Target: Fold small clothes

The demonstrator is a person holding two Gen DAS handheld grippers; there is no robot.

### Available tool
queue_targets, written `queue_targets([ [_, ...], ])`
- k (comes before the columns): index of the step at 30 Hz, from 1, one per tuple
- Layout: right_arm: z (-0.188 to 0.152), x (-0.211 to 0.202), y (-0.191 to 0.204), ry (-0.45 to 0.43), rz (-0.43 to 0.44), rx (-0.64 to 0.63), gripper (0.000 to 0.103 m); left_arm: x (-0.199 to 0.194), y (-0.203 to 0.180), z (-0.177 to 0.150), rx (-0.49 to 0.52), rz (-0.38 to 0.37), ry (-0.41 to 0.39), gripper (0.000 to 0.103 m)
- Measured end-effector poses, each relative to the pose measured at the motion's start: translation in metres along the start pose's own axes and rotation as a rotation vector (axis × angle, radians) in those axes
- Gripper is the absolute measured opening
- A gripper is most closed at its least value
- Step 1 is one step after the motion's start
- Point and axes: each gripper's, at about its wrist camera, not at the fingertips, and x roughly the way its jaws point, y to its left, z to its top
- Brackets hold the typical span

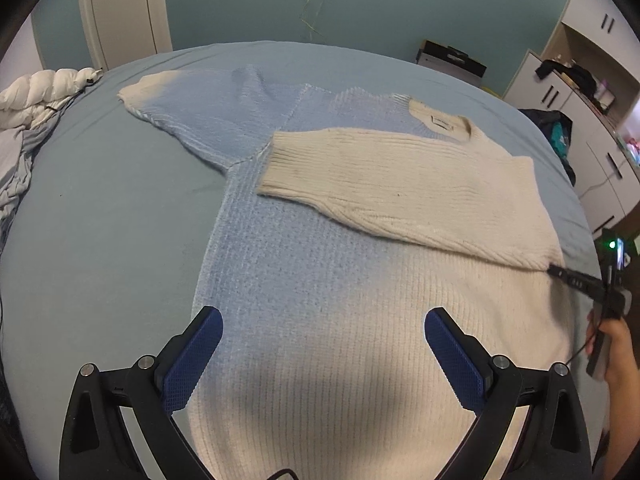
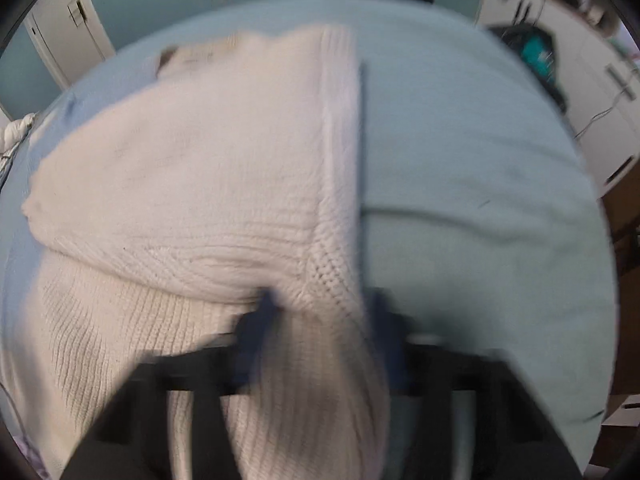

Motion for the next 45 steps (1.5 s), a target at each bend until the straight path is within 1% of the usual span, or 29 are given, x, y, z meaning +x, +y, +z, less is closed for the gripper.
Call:
queue_targets([
  [1, 0.001, -0.003, -0.003, -0.022, 0.008, 0.021, 0.017, 0.003, 0.0, -0.001, 0.003, 0.005, 0.01, 0.102],
  [2, 0.001, -0.008, -0.012, -0.055, 0.026, 0.08, 0.011, 0.006, 0.0, -0.001, 0.001, 0.01, 0.018, 0.102],
  [3, 0.0, -0.013, -0.021, -0.085, 0.04, 0.135, 0.009, 0.008, 0.002, -0.002, -0.006, 0.012, 0.021, 0.102],
  [5, -0.006, -0.018, -0.039, -0.132, 0.04, 0.223, 0.008, 0.014, 0.006, -0.001, -0.026, 0.011, 0.025, 0.102],
  [8, -0.02, 0.0, -0.053, -0.107, -0.015, 0.267, 0.007, 0.017, 0.007, -0.001, -0.035, 0.013, 0.031, 0.102],
  [11, -0.025, 0.0, -0.055, -0.147, 0.024, 0.305, 0.009, 0.017, 0.004, 0.001, -0.009, 0.039, 0.019, 0.102],
  [13, -0.027, -0.008, -0.054, -0.152, 0.072, 0.311, 0.021, 0.014, 0.001, 0.005, 0.006, 0.064, 0.004, 0.102],
  [14, -0.029, -0.015, -0.056, -0.137, 0.072, 0.321, 0.035, 0.011, -0.001, 0.008, 0.012, 0.075, -0.01, 0.102],
  [15, -0.031, -0.025, -0.056, -0.138, 0.063, 0.325, 0.046, 0.008, -0.003, 0.01, 0.018, 0.08, -0.025, 0.102],
  [16, -0.033, -0.035, -0.059, -0.172, 0.062, 0.328, 0.05, 0.006, -0.006, 0.014, 0.027, 0.087, -0.042, 0.102],
  [18, -0.048, -0.062, -0.069, -0.287, 0.057, 0.332, 0.058, 0.006, -0.012, 0.025, 0.043, 0.095, -0.068, 0.103],
  [20, -0.053, -0.076, -0.07, -0.337, 0.038, 0.34, 0.062, 0.014, -0.023, 0.04, 0.061, 0.105, -0.09, 0.103],
  [22, -0.042, -0.075, -0.062, -0.31, 0.049, 0.347, 0.062, 0.03, -0.038, 0.054, 0.098, 0.104, -0.093, 0.103],
  [24, -0.023, -0.065, -0.045, -0.263, 0.064, 0.339, 0.061, 0.051, -0.053, 0.067, 0.133, 0.079, -0.073, 0.103],
  [26, -0.009, -0.059, -0.027, -0.255, 0.099, 0.317, 0.061, 0.077, -0.065, 0.075, 0.176, 0.093, -0.055, 0.103],
  [27, -0.006, -0.056, -0.02, -0.249, 0.096, 0.292, 0.061, 0.092, -0.069, 0.078, 0.198, 0.12, -0.043, 0.103],
  [28, 0.001, -0.048, -0.008, -0.231, 0.053, 0.253, 0.061, 0.107, -0.071, 0.079, 0.211, 0.165, -0.027, 0.103],
  [29, 0.005, -0.041, 0.001, -0.2, -0.023, 0.199, 0.061, 0.12, -0.071, 0.078, 0.213, 0.204, -0.014, 0.103],
  [30, 0.007, -0.025, 0.013, -0.147, -0.131, 0.13, 0.061, 0.135, -0.069, 0.076, 0.215, 0.241, 0.003, 0.103],
  [31, 0.006, -0.012, 0.018, -0.112, -0.194, 0.094, 0.061, 0.151, -0.066, 0.072, 0.223, 0.272, 0.038, 0.103],
  [33, -0.002, 0.004, 0.018, -0.084, -0.253, 0.068, 0.062, 0.174, -0.062, 0.064, 0.251, 0.301, 0.09, 0.103],
  [34, -0.009, 0.006, 0.016, -0.12, -0.253, 0.059, 0.064, 0.179, -0.06, 0.06, 0.256, 0.285, 0.081, 0.103],
  [35, -0.018, 0.006, 0.013, -0.166, -0.271, 0.057, 0.074, 0.178, -0.057, 0.058, 0.251, 0.265, 0.052, 0.103],
  [36, -0.024, 0.009, 0.01, -0.17, -0.295, 0.066, 0.086, 0.179, -0.054, 0.057, 0.242, 0.253, 0.043, 0.103],
  [38, -0.033, 0.011, -0.004, -0.178, -0.26, 0.153, 0.092, 0.181, -0.048, 0.059, 0.203, 0.224, 0.048, 0.103],
  [39, -0.032, 0.013, -0.008, -0.163, -0.249, 0.194, 0.096, 0.18, -0.043, 0.059, 0.174, 0.204, 0.047, 0.103],
  [42, -0.026, 0.007, -0.011, -0.082, -0.252, 0.295, 0.1, 0.174, -0.038, 0.059, 0.137, 0.178, 0.057, 0.103],
  [44, -0.021, -0.005, -0.007, -0.025, -0.258, 0.323, 0.1, 0.169, -0.036, 0.055, 0.145, 0.201, 0.094, 0.103],
  [45, -0.022, -0.014, -0.003, -0.023, -0.244, 0.32, 0.1, 0.163, -0.034, 0.053, 0.157, 0.229, 0.112, 0.103],
])
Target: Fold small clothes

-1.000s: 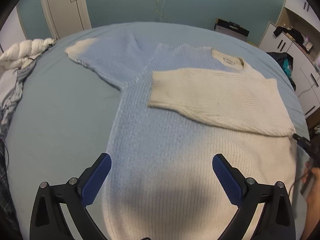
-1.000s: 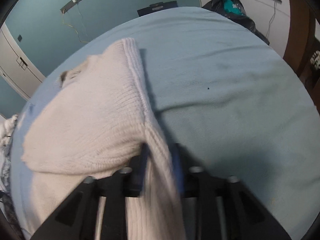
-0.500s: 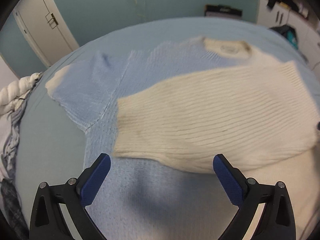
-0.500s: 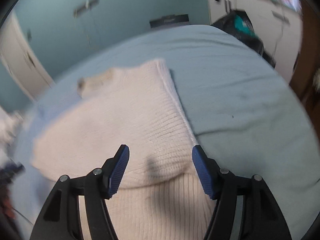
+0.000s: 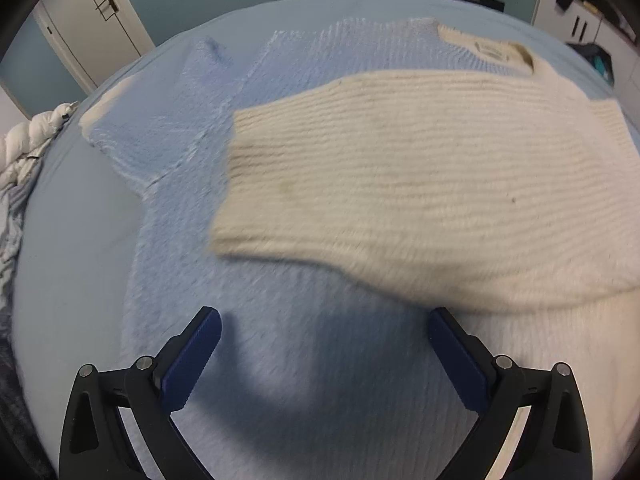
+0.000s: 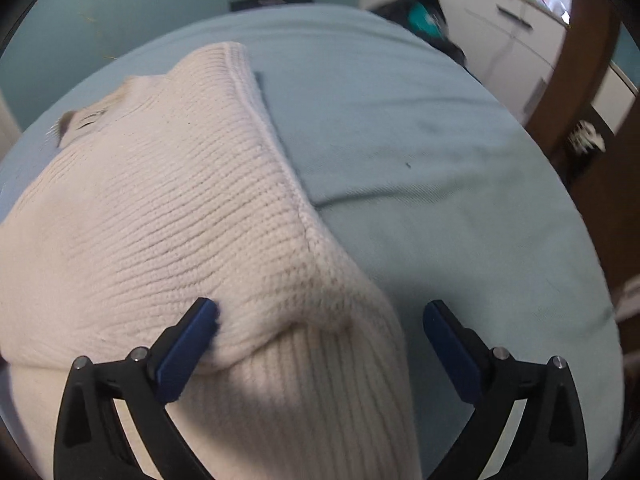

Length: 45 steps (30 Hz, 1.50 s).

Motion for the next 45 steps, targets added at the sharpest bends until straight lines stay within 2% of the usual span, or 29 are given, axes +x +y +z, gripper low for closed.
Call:
queue_targets([
  [2, -0.007, -0.03, 0.003, -0.04, 0.069, -0.009, 0.1, -0.014, 0.003, -0.007, 0.024, 0.021, 0.005, 0.103],
  [5, -0.021, -0.065, 0.008, -0.073, 0.176, -0.036, 0.1, -0.041, 0.016, -0.023, 0.067, 0.023, -0.029, 0.103],
  [11, -0.051, -0.107, 0.024, -0.053, 0.348, -0.001, 0.101, -0.09, 0.055, -0.039, 0.055, -0.003, -0.069, 0.103],
  [16, -0.083, -0.105, 0.025, -0.049, 0.442, 0.068, 0.101, -0.119, 0.094, -0.036, 0.013, -0.016, -0.107, 0.103],
  [20, -0.099, -0.11, 0.045, -0.129, 0.418, 0.011, 0.101, -0.121, 0.127, -0.029, -0.025, -0.019, -0.117, 0.103],
  [26, -0.119, -0.115, 0.058, -0.257, 0.366, -0.042, 0.101, -0.096, 0.182, -0.01, -0.108, 0.003, -0.107, 0.103],
  [33, -0.135, -0.113, 0.05, -0.321, 0.379, -0.001, 0.101, -0.054, 0.262, 0.015, -0.312, -0.001, -0.082, 0.103],
  [37, -0.14, -0.113, 0.06, -0.364, 0.376, -0.047, 0.101, -0.018, 0.316, 0.027, -0.487, -0.074, -0.042, 0.103],
  [40, -0.142, -0.113, 0.064, -0.403, 0.382, -0.059, 0.101, 0.01, 0.354, 0.039, -0.633, -0.126, -0.044, 0.103],
  [45, -0.144, -0.113, 0.065, -0.439, 0.377, -0.054, 0.101, 0.056, 0.391, 0.065, -0.827, -0.244, -0.043, 0.103],
])
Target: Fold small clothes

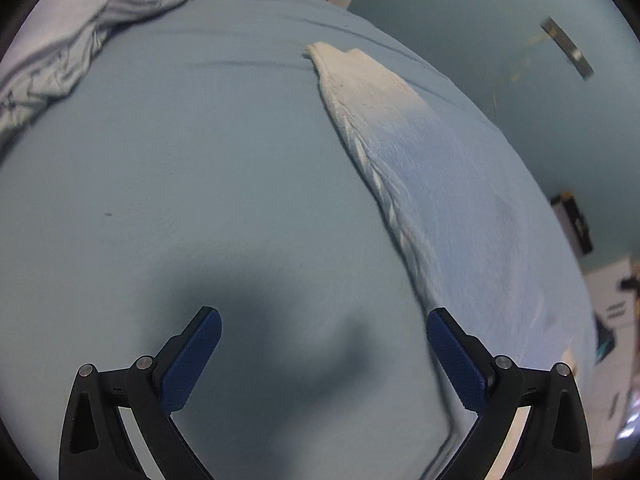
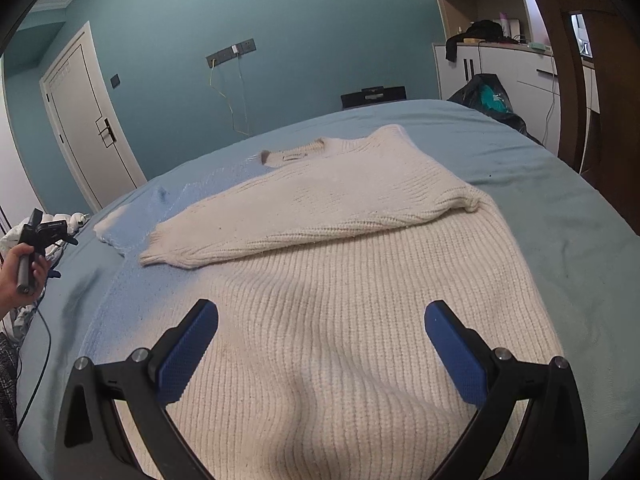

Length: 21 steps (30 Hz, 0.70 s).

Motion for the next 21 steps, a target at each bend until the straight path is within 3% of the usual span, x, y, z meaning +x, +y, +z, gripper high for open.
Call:
queue_targets([
  [3, -0.001, 0.001, 0.004, -0.009, -0.014, -0.015, 0.101, 0.027, -0.007, 0.013, -0.072, -0.045, 0.017, 0.103],
  [6, -0.002, 0.003, 0.008, -0.013, -0.028, -0.032, 0.101, 0.054, -0.027, 0.024, -0.085, -0.026, 0.023, 0.103],
  [9, -0.003, 0.005, 0.011, -0.013, -0.035, -0.044, 0.101, 0.074, -0.063, 0.025, 0.005, 0.121, -0.038, 0.103],
  [12, -0.004, 0.008, 0.013, -0.011, -0.039, -0.057, 0.101, 0.105, -0.105, 0.018, 0.146, 0.225, -0.001, 0.1],
  [13, -0.005, 0.008, 0.013, -0.012, -0.039, -0.061, 0.101, 0.106, -0.115, 0.016, 0.172, 0.25, -0.019, 0.087],
  [14, -0.005, 0.008, 0.013, -0.015, -0.039, -0.065, 0.101, 0.105, -0.124, 0.013, 0.192, 0.245, -0.04, 0.057],
  [15, -0.006, 0.008, 0.013, -0.017, -0.039, -0.069, 0.101, 0.103, -0.134, 0.012, 0.216, 0.214, -0.035, 0.037],
  [16, -0.006, 0.008, 0.014, -0.018, -0.039, -0.073, 0.101, 0.102, -0.147, 0.013, 0.252, 0.209, -0.003, 0.024],
  [17, -0.006, 0.008, 0.015, -0.019, -0.039, -0.08, 0.101, 0.098, -0.161, 0.014, 0.308, 0.255, 0.009, 0.013],
  [19, -0.007, 0.006, 0.015, -0.024, -0.037, -0.087, 0.101, 0.078, -0.18, 0.013, 0.382, 0.263, -0.012, 0.011],
  [21, -0.007, 0.005, 0.017, -0.03, -0.035, -0.093, 0.101, 0.04, -0.197, 0.013, 0.391, 0.201, -0.082, 0.01],
])
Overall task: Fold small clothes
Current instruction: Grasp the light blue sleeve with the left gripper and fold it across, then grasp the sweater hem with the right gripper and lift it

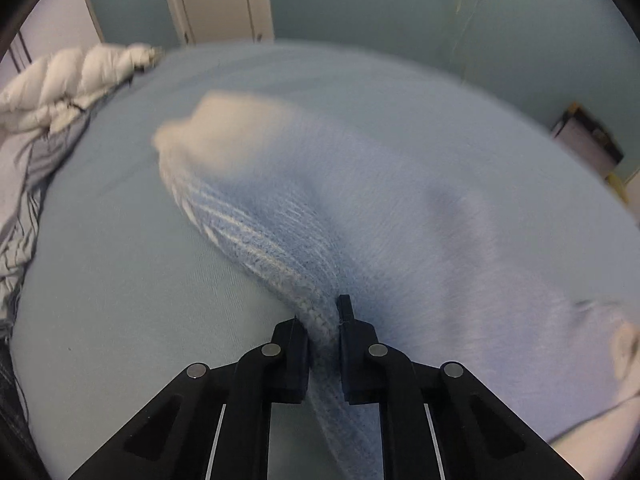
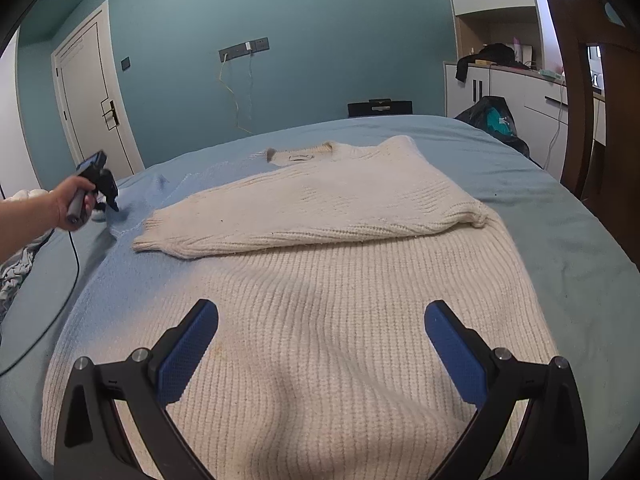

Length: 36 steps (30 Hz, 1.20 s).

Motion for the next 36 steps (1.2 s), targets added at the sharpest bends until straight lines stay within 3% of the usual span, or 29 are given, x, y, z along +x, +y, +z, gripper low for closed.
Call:
queue_targets([
  [4, 0.0, -0.004, 0.0, -0.009, 0.007, -0.005, 0.101, -0.093, -0.033, -0.003, 0.032, -0.137, -0.114, 0.01],
  [8, 0.001, -0.008, -0.004, -0.024, 0.02, 0.004, 0.101, -0.174, -0.084, -0.052, 0.118, -0.304, -0.171, 0.011],
  [10, 0.002, -0.01, -0.007, -0.031, 0.029, 0.012, 0.101, -0.199, -0.101, -0.087, 0.115, -0.4, -0.128, 0.014],
  [12, 0.002, -0.012, -0.01, -0.039, 0.042, 0.028, 0.101, -0.206, -0.11, -0.122, 0.086, -0.513, 0.002, 0.023],
  [15, 0.003, -0.014, -0.014, -0.039, 0.059, 0.04, 0.101, -0.209, -0.098, -0.163, -0.009, -0.665, 0.143, 0.054],
  [16, 0.003, -0.015, -0.016, -0.038, 0.064, 0.042, 0.101, -0.216, -0.087, -0.178, -0.047, -0.697, 0.159, 0.082],
  [17, 0.003, -0.015, -0.017, -0.037, 0.07, 0.044, 0.101, -0.229, -0.082, -0.194, -0.092, -0.714, 0.135, 0.101],
  [18, 0.003, -0.014, -0.018, -0.032, 0.071, 0.047, 0.101, -0.244, -0.066, -0.209, -0.138, -0.704, 0.088, 0.103],
  [20, 0.004, -0.012, -0.018, -0.02, 0.07, 0.045, 0.101, -0.266, -0.042, -0.222, -0.129, -0.643, 0.011, 0.103],
  [23, 0.006, -0.006, -0.015, 0.013, 0.058, 0.024, 0.101, -0.296, -0.001, -0.247, -0.095, -0.423, -0.135, 0.103],
  [25, 0.006, -0.002, -0.012, 0.04, 0.055, 0.005, 0.101, -0.307, 0.032, -0.268, -0.126, -0.267, -0.224, 0.103],
  [27, 0.007, 0.004, -0.008, 0.079, 0.043, -0.015, 0.101, -0.305, 0.056, -0.281, -0.144, -0.19, -0.28, 0.103],
  [31, 0.015, 0.013, 0.01, 0.184, -0.026, -0.094, 0.101, -0.289, 0.084, -0.277, -0.114, -0.174, -0.267, 0.103],
  [34, 0.042, 0.007, 0.046, 0.159, -0.027, -0.22, 0.101, -0.268, 0.092, -0.267, -0.095, -0.062, -0.258, 0.103],
  [36, 0.066, 0.018, 0.084, 0.199, 0.036, -0.292, 0.101, -0.269, 0.101, -0.265, -0.069, 0.004, -0.306, 0.103],
])
